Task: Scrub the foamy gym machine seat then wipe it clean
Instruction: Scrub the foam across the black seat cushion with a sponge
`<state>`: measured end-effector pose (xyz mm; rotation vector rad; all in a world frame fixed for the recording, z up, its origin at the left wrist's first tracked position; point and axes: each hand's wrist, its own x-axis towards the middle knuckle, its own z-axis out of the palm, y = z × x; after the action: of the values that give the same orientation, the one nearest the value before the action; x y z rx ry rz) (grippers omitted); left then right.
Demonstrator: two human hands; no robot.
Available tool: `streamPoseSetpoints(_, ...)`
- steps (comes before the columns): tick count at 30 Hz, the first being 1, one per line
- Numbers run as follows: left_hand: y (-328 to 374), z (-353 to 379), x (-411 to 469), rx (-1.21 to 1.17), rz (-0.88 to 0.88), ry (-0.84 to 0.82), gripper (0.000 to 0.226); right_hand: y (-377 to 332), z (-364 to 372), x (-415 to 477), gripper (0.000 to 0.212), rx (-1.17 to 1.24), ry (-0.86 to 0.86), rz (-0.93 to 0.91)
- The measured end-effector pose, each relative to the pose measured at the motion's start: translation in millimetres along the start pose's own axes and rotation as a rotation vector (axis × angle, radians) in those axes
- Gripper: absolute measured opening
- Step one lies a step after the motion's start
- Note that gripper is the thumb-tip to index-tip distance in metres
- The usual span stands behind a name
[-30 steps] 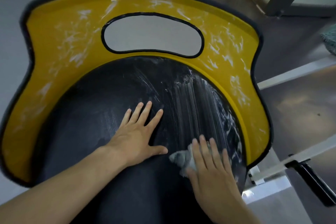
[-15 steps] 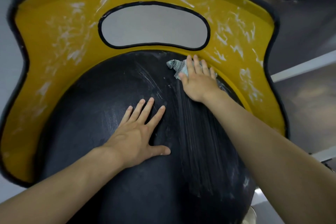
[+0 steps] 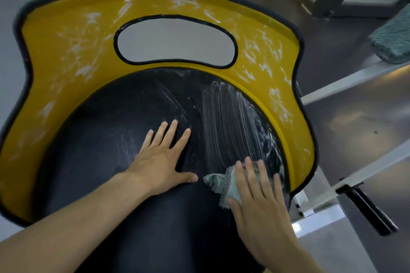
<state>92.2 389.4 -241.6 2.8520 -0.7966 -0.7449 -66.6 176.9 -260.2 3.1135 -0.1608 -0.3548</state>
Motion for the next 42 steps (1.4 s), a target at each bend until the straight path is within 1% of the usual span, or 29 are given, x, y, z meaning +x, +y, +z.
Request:
streamPoseSetpoints(4,0,2,0,0.002,0.008,0.0,0.111,-4,4,26,0.068,0.054,-0.023,-0.009)
streamPoseSetpoints(6,-2,2,-1,0.002,0.012,-0.005,0.11,3,-8,68,0.068,0.104,-0.036,0.008)
streamPoseSetpoints(9,-3,4,-1,0.015,0.017,-0.001,0.11,18,-29,150,0.064,0.179,-0.029,0.097)
streamPoseSetpoints(12,-2,4,1,0.026,0.017,-0.021,0.11,28,-47,224,0.065,0.188,-0.071,0.099)
streamPoseSetpoints(14,-2,2,2,0.038,0.019,-0.034,0.11,32,-53,247,0.066,0.201,-0.103,0.066)
streamPoseSetpoints(16,-1,0,2,0.044,0.02,-0.046,0.111,36,-54,245,0.066,0.202,-0.084,0.034)
streamPoseSetpoints(18,0,-1,3,0.045,0.012,-0.055,0.111,41,-48,220,0.065,0.19,-0.056,0.043)
streamPoseSetpoints(22,4,-3,2,0.051,0.004,-0.071,0.112,48,-32,135,0.066,0.211,-0.051,0.127)
streamPoseSetpoints(26,8,-4,2,0.036,-0.007,-0.064,0.112,35,-12,47,0.077,0.181,-0.056,0.209)
streamPoseSetpoints(29,14,2,0,0.045,0.021,-0.054,0.111,23,0,19,0.074,0.204,-0.034,0.247)
streamPoseSetpoints(33,16,8,1,0.051,0.05,-0.047,0.113,28,-2,54,0.074,0.153,-0.015,0.239)
streamPoseSetpoints(37,16,7,8,0.06,0.057,-0.054,0.116,41,-20,133,0.07,0.169,-0.009,0.194)
streamPoseSetpoints(39,19,5,13,0.068,0.06,-0.074,0.118,46,-29,178,0.068,0.187,-0.036,0.176)
streamPoseSetpoints(42,22,2,20,0.088,0.066,-0.086,0.123,53,-37,216,0.068,0.22,-0.041,0.101)
